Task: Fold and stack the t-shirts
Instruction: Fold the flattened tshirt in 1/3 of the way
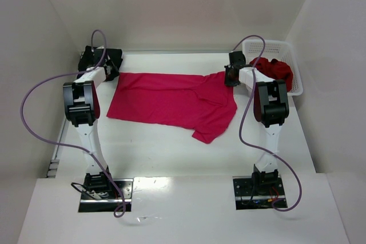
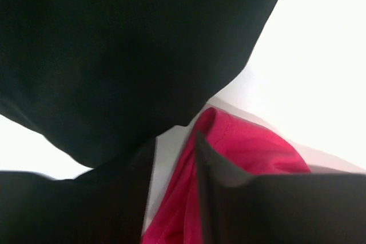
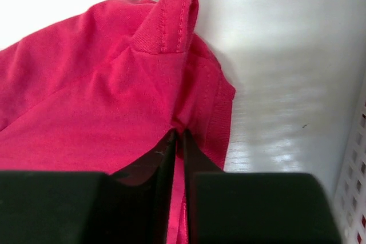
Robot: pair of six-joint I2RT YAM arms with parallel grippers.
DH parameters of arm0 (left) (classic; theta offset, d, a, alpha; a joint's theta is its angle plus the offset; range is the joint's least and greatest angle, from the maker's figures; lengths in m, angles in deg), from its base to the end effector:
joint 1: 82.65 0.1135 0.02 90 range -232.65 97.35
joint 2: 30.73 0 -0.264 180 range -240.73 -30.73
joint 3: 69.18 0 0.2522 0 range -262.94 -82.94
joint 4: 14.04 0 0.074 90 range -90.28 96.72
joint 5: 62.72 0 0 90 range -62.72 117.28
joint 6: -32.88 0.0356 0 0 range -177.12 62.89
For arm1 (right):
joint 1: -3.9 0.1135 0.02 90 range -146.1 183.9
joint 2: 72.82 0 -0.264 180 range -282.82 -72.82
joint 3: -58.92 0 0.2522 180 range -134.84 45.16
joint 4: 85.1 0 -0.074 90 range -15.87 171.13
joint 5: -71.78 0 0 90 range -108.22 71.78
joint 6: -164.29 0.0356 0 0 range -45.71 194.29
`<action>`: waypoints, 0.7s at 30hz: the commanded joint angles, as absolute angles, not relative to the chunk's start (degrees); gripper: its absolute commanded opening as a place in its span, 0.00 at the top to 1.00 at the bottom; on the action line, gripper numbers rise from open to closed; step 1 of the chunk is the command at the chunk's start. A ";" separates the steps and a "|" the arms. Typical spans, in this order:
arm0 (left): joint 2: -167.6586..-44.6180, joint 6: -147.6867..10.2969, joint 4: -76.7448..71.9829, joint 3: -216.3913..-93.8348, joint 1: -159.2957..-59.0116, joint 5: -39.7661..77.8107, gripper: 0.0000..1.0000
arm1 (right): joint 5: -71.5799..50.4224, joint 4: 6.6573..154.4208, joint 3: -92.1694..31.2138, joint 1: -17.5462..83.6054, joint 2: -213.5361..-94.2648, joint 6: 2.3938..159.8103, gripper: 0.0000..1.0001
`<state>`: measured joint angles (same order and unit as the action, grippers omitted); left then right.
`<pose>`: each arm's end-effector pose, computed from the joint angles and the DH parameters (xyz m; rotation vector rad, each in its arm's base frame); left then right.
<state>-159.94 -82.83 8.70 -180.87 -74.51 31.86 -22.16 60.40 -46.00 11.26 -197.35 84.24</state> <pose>0.5054 0.0752 0.1714 -0.7015 2.1607 -0.0710 0.4678 0.0580 0.1576 0.0848 2.5109 0.0370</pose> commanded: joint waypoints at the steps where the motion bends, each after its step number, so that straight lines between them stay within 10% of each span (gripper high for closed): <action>1: -156.77 -82.25 7.46 -182.70 -74.04 29.31 0.51 | -20.59 60.92 -45.37 11.99 -196.22 84.22 0.79; 7: -151.85 -80.41 9.30 -182.70 -74.04 21.32 0.39 | -15.06 61.45 -44.59 11.99 -193.59 84.75 0.12; 21: -134.54 -74.34 19.58 -168.38 -74.66 19.37 0.22 | -16.36 58.29 -35.36 18.22 -171.97 87.38 0.01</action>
